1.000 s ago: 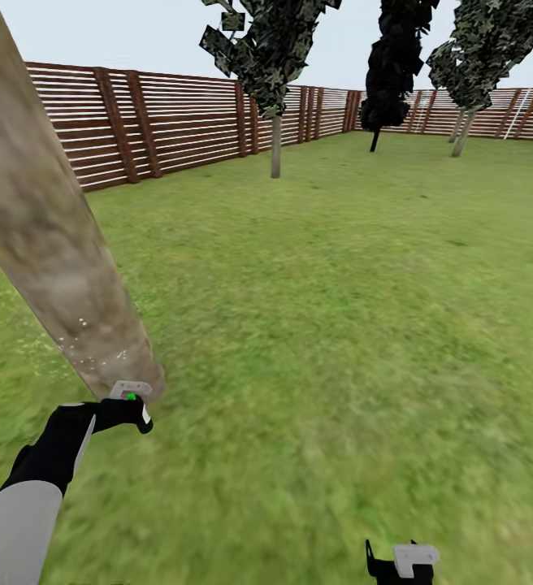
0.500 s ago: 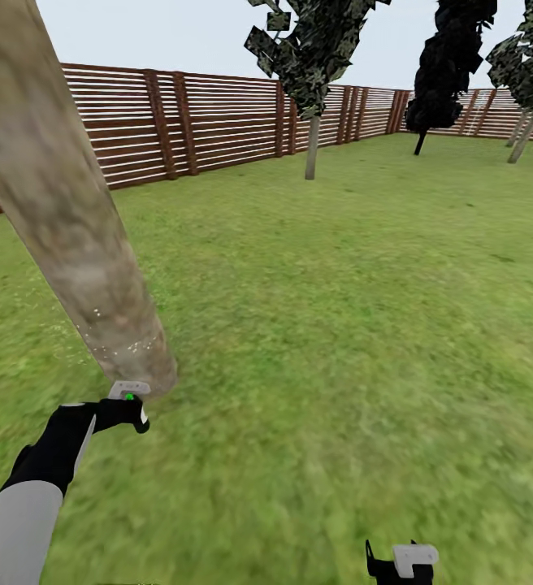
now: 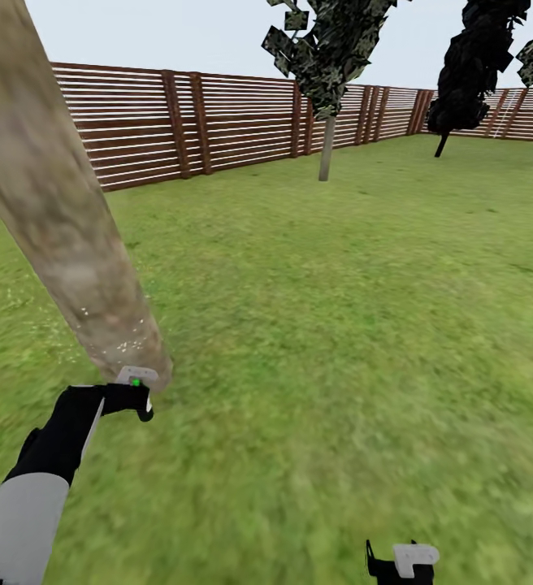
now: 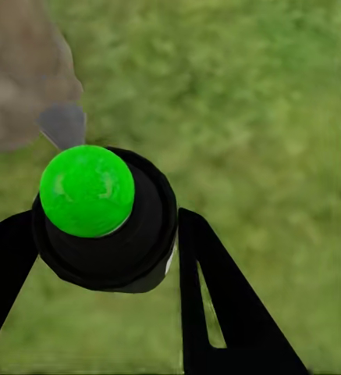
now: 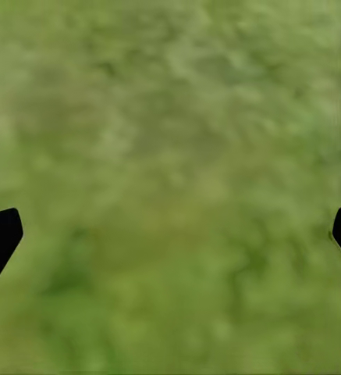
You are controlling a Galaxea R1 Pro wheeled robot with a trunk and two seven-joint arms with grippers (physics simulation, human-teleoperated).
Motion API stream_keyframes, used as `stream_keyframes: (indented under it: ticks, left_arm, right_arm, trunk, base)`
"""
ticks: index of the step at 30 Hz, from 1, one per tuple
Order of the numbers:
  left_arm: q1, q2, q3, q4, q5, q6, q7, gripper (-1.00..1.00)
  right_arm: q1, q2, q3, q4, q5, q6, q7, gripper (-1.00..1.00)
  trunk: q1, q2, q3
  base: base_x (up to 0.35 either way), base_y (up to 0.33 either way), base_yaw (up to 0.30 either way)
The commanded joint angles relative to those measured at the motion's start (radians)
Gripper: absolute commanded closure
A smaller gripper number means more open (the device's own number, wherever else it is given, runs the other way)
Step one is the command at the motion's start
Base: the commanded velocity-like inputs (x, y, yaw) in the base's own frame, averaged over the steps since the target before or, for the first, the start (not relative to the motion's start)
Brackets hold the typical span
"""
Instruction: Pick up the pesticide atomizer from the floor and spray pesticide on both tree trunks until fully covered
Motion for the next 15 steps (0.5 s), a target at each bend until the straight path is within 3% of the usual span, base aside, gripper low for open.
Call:
stream_keyframes:
  ticks: [1, 2, 3, 4, 5, 7, 11, 13, 15]
  left_arm:
    - [-0.003, 0.0, 0.002, -0.003, -0.008, 0.021, -0.011, 1.0]
    - [-0.004, 0.001, 0.001, -0.004, -0.009, 0.03, -0.02, 1.0]
    - [-0.005, 0.012, 0.001, -0.004, -0.012, 0.037, -0.065, 1.0]
    - [-0.005, 0.036, 0.001, -0.004, -0.012, 0.039, -0.101, 1.0]
    - [-0.005, 0.058, 0.001, -0.004, -0.012, 0.04, -0.116, 1.0]
    - [-0.006, 0.072, 0.001, -0.005, -0.021, 0.041, -0.125, 1.0]
    - [-0.016, 0.076, 0.002, -0.024, -0.055, 0.07, -0.127, 1.0]
    - [-0.092, 0.078, 0.001, -0.051, -0.078, 0.17, -0.129, 1.0]
    - [-0.105, 0.078, 0.001, -0.054, -0.084, 0.177, -0.129, 1.0]
  right_arm:
    - [-0.001, 0.0, 0.009, 0.001, 0.0, 0.0, -0.008, -1.0]
    - [-0.001, 0.0, 0.009, 0.001, 0.0, 0.0, -0.008, -1.0]
    - [0.0, 0.0, 0.009, 0.001, 0.0, 0.0, -0.008, -1.0]
    - [0.0, 0.0, 0.009, 0.001, 0.0, 0.0, -0.008, -1.0]
    - [-0.001, 0.0, 0.009, 0.0, 0.0, 0.0, -0.008, -1.0]
    - [-0.001, 0.0, 0.009, 0.0, 0.0, 0.0, -0.008, -1.0]
    - [-0.001, 0.0, 0.009, 0.0, 0.0, 0.0, -0.008, -1.0]
    - [-0.001, 0.0, 0.009, 0.001, 0.0, 0.0, -0.008, -1.0]
    - [0.0, 0.0, 0.009, 0.001, 0.0, 0.0, -0.008, -1.0]
  trunk:
    - [0.0, 0.0, -0.001]
    - [0.0, 0.0, -0.001]
    - [0.0, 0.0, -0.001]
    - [0.0, 0.0, -0.001]
    - [0.0, 0.0, -0.001]
    - [0.0, 0.0, -0.001]
    - [0.0, 0.0, -0.001]
    - [0.0, 0.0, -0.001]
    - [0.0, 0.0, -0.001]
  base:
    - [0.114, -0.269, 0.0]
    - [0.111, -0.269, 0.0]
    - [0.125, -0.269, 0.0]
    - [0.136, -0.266, 0.0]
    - [0.141, -0.262, 0.007]
    - [0.095, -0.148, 0.136]
    - [0.01, -0.015, 0.262]
    - [0.0, 0.0, 0.275]
    - [0.0, 0.0, 0.276]
